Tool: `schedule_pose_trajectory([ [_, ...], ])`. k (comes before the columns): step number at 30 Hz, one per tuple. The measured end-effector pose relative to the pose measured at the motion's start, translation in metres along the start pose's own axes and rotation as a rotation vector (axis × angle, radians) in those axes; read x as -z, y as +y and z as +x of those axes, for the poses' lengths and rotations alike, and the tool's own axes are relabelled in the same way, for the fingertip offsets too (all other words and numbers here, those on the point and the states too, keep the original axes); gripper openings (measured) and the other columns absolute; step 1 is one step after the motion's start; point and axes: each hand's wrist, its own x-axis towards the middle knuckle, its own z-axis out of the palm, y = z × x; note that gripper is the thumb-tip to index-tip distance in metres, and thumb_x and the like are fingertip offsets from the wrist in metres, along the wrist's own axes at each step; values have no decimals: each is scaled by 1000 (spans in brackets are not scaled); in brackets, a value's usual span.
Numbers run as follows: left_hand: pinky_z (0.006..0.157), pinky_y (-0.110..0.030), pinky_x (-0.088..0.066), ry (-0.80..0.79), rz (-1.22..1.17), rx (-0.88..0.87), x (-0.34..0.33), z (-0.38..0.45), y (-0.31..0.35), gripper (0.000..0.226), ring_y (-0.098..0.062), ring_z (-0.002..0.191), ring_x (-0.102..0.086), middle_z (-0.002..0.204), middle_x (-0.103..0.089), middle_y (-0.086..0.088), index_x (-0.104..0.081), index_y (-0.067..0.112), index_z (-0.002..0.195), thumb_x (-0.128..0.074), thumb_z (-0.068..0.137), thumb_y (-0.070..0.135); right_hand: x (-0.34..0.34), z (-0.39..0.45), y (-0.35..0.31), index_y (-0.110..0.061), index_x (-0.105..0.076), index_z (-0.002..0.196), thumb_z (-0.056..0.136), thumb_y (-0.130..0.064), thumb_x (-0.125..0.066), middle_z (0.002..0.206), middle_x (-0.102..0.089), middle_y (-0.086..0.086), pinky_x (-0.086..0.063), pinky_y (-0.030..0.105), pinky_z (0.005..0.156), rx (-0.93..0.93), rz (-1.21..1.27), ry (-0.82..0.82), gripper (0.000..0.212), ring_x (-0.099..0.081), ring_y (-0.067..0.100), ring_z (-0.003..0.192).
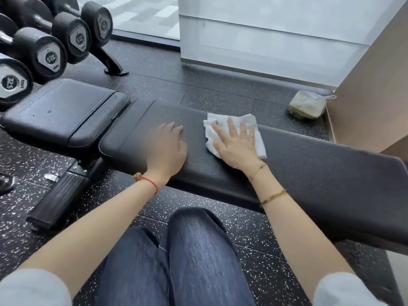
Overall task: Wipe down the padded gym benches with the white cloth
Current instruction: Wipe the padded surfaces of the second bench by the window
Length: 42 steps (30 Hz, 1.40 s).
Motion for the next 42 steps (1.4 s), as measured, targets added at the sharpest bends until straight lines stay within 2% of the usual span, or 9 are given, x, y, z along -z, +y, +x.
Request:
schedule_pose_trajectory([
  [6,121,-52,-15,-7,-3,-3,-1,0,-2,47,-26,143,-32,150,-45,-6,-50,18,140,-45,94,27,-18,-52,-5,-52,-5,153,100,-54,-19,167,1,-4,10,50,121,268,-48,63,55,9,29,153],
  [13,120,-51,-17,23,-15,9,0,1,-1,45,-25,139,-37,146,-49,-4,-54,19,135,-47,91,27,11,30,20,-45,-8,155,104,-47,-24,167,2,0,7,56,120,-3,-13,3,54,6,36,152],
  [18,119,-49,-19,39,3,12,0,2,0,47,-25,136,-40,143,-52,-3,-56,19,132,-43,88,30,2,18,4,-45,-8,155,103,-48,-25,167,2,0,5,58,119,36,-20,47,55,6,35,152],
  [23,119,-51,-19,38,5,0,-1,1,-1,46,-25,137,-39,144,-51,-4,-55,19,134,-45,90,29,0,-21,41,-51,-8,153,102,-50,-26,167,2,-4,6,52,120,76,-36,80,54,4,31,153],
  [27,120,-51,-19,28,9,1,-2,1,-2,46,-25,139,-37,145,-50,-3,-54,19,135,-46,91,28,10,-36,92,-51,-10,153,102,-49,-27,167,2,-2,5,53,121,-131,-30,83,54,4,32,152],
  [31,118,-53,-20,39,33,17,-2,1,3,45,-27,137,-39,144,-50,-5,-55,18,134,-49,90,26,10,-22,72,-48,-11,154,102,-45,-28,167,1,2,8,55,120,-328,16,107,54,6,35,152],
  [35,119,-52,-19,37,17,14,-1,0,3,44,-26,137,-38,145,-50,-5,-55,18,134,-49,91,26,-7,-28,14,-45,-9,155,103,-47,-26,167,2,2,8,56,120,-157,-3,113,55,9,36,151],
  [38,119,-51,-18,34,0,6,1,0,0,44,-25,139,-37,146,-49,-4,-54,18,135,-49,93,26,-11,-50,9,-48,-9,154,102,-49,-26,167,2,0,8,54,121,-41,-10,112,55,9,32,152],
  [42,119,-51,-18,19,7,-12,1,-1,0,44,-27,139,-36,146,-48,-6,-53,17,136,-48,93,25,-4,-78,60,-51,-7,153,102,-50,-26,167,2,-3,6,51,121,-154,-17,118,54,6,30,153],
])
